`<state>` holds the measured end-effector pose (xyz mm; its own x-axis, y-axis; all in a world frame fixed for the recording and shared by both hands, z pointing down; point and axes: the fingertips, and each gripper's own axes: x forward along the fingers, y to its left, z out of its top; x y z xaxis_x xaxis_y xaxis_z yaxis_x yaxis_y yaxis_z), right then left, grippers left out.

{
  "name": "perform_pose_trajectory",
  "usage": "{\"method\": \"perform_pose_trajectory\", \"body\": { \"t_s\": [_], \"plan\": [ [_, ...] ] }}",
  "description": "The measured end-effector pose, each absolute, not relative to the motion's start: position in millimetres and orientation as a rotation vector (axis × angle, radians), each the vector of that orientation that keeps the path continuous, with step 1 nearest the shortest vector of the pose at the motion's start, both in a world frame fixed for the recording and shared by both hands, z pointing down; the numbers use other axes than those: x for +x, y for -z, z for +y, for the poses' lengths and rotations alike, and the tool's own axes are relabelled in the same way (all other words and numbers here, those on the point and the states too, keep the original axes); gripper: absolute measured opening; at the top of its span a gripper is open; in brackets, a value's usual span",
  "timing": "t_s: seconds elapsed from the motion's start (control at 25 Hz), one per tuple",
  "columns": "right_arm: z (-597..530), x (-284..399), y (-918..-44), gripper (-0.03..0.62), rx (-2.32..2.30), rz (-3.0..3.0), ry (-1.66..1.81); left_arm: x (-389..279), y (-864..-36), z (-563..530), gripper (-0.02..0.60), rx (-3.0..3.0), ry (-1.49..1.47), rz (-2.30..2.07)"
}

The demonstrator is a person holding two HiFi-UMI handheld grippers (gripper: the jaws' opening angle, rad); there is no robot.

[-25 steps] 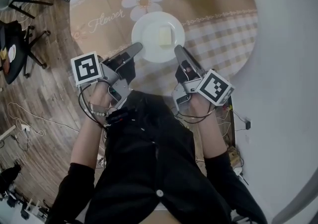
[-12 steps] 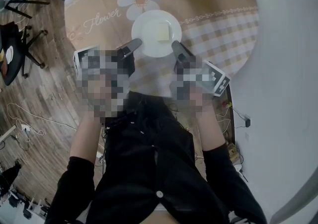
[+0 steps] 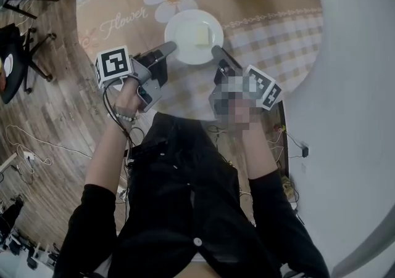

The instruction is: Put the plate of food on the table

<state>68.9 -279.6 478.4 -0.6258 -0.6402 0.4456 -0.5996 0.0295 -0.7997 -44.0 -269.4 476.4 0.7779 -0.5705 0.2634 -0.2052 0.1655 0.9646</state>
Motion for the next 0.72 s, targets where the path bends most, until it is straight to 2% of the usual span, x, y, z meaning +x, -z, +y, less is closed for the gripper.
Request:
{"method": "perform_pose_trajectory", "body": {
  "t_s": [0.72],
  "plan": [
    [-288.7,81.8,-541.1,0.037,-1.424,2.150,1.877,-32.0,-537.9,-281.7,0.012,1.323,0.294,-0.687]
  ]
}}
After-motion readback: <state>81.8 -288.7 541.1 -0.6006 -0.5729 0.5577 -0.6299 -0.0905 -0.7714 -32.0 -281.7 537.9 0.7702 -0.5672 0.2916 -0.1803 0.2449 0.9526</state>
